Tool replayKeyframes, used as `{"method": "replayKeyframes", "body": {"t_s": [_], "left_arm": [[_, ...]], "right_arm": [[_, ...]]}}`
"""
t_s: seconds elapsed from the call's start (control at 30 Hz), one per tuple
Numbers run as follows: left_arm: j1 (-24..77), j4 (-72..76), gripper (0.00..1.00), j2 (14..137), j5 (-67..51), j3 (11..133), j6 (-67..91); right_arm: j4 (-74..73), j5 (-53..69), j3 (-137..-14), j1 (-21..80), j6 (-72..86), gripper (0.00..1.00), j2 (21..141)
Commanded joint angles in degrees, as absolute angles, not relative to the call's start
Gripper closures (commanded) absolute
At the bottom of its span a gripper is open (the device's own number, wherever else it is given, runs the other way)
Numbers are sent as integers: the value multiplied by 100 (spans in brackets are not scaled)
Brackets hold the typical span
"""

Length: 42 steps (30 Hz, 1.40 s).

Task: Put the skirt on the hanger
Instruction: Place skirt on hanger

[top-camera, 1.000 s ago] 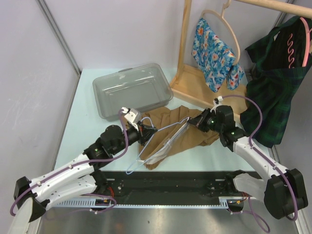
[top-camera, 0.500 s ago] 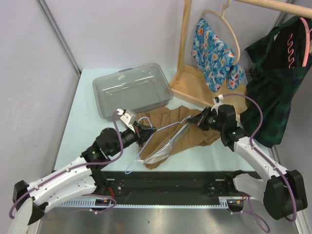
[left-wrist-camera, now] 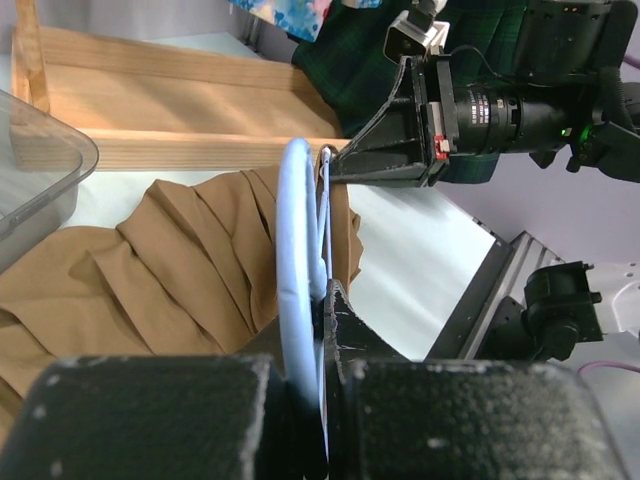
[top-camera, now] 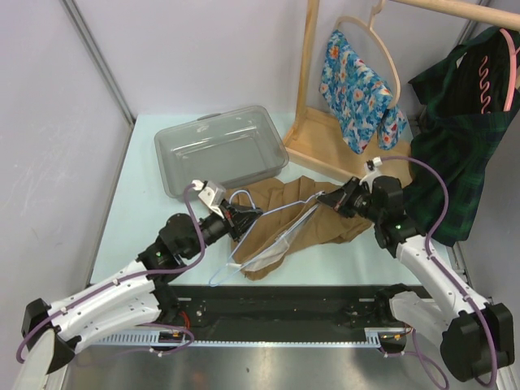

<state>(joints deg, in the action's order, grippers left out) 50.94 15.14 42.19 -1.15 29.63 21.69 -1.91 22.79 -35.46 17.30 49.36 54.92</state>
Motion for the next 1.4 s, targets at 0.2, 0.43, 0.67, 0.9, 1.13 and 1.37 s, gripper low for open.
{"method": "replayKeyframes", "body": {"t_s": [0.2,0.43,0.67,0.9,1.13,1.37], "left_arm": [[5089,2039,100,3832,-62,2804,2417],[5089,2127,100,4166,-201,2892,2329],[5089,2022,100,4201,-580,2839,2364],[5089,1872,100,4210,-773,2821,2408],[5089,1898,100,4342,-897,2830,2417],[5098,1978,100,4570,-984,2900,2373]], "right_arm": [[-44,2276,-3542,1406,5150,100,5510],[369,2479,-3560,1582,5089,100,5485],[-139,1653,-3560,1363,5300,100,5028],[-615,1099,-3559,1143,5344,100,4676],[-511,1274,-3560,1081,5335,100,4614],[-132,1512,-3560,1072,5379,100,4509]]}}
